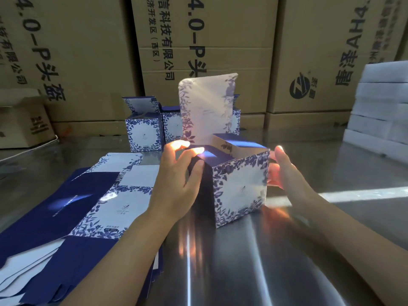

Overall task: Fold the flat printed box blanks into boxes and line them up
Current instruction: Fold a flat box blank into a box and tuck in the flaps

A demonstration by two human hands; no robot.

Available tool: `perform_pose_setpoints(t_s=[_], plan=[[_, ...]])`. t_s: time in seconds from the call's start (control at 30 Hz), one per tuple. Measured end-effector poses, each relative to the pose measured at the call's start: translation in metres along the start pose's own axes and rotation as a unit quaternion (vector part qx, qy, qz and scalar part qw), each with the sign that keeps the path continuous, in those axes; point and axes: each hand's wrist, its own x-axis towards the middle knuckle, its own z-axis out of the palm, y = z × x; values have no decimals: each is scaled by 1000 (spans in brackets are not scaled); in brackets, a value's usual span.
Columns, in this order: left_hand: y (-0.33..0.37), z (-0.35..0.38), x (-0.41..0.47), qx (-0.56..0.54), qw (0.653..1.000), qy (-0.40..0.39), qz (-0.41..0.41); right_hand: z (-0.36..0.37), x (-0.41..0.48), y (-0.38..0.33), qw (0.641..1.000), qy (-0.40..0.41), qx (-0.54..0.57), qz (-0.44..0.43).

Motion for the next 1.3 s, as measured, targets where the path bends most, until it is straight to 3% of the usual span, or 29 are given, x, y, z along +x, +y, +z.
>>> perform_pose_setpoints(t_s=[0.27, 0.47, 0.67, 0.83, 1.3], plan=[[3, -2, 11, -192, 963, 31, -189, 3, -8, -4, 997, -73, 15, 15], [12, -1, 11, -319, 917, 13, -239, 6, -9, -3, 998, -61, 18, -5], [9, 1, 15, -412, 870, -32, -270, 7, -11, -5, 993, -48, 105, -12], [6, 2, 11, -466, 839, -89, -266, 9, -23, -15, 978, -92, 186, -35], [1, 1, 11, -441, 847, -94, -284, 9, -24, -24, 978, -73, 185, -59]])
